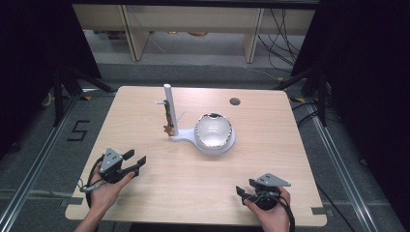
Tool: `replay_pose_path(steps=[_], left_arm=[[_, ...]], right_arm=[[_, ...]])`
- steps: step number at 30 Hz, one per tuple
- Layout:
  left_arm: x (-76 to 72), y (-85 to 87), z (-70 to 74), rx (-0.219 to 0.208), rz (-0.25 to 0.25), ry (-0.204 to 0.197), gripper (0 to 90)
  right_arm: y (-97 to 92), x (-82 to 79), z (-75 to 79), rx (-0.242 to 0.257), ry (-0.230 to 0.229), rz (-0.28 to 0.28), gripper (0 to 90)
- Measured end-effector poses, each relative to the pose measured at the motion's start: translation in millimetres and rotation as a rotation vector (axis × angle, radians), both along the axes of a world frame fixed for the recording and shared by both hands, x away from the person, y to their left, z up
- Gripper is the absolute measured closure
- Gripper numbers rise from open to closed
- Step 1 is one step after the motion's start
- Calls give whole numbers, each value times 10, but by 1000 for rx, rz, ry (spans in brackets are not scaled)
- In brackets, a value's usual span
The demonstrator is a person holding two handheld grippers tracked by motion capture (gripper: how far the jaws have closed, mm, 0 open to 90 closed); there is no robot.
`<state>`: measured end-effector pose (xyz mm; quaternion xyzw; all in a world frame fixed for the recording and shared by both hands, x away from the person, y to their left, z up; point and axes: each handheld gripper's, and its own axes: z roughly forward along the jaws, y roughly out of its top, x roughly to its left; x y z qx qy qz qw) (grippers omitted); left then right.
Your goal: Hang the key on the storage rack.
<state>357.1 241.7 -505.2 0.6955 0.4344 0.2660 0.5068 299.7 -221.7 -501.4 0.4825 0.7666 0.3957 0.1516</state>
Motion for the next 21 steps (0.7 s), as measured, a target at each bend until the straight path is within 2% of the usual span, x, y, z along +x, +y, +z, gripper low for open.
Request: replay_pose_path(steps=[5, 10, 11, 12, 13, 17, 18, 19, 20, 21], left_arm=[[-37, 24, -85, 9, 0, -15, 404], [-72, 37, -173, 17, 9, -25, 393], [-73, 38, -182, 14, 8, -24, 391], [-80, 42, -181, 12, 8, -32, 388], [-84, 48, -181, 11, 11, -35, 388], [-94, 61, -186, -12, 17, -50, 384], [-95, 61, -185, -12, 17, -50, 382], [-95, 61, -185, -12, 16, -50, 381], [-96, 63, -182, -9, 19, -46, 380], [-95, 64, -180, -7, 23, -43, 376]], right_arm=[[-10, -4, 3, -7, -1, 1, 406], [-4, -2, -9, 6, -6, 5, 405], [-11, -2, -8, 5, -8, 11, 406], [12, -24, -8, 24, 4, -16, 405], [4, -20, -10, 15, -6, -14, 406], [0, -18, -12, 25, 13, -13, 405], [-30, 0, -14, 5, -9, 4, 405], [-32, 3, -16, 10, -8, 9, 405], [-43, 0, -3, -5, -16, 1, 405], [-45, 5, -7, 8, -25, 2, 405]])
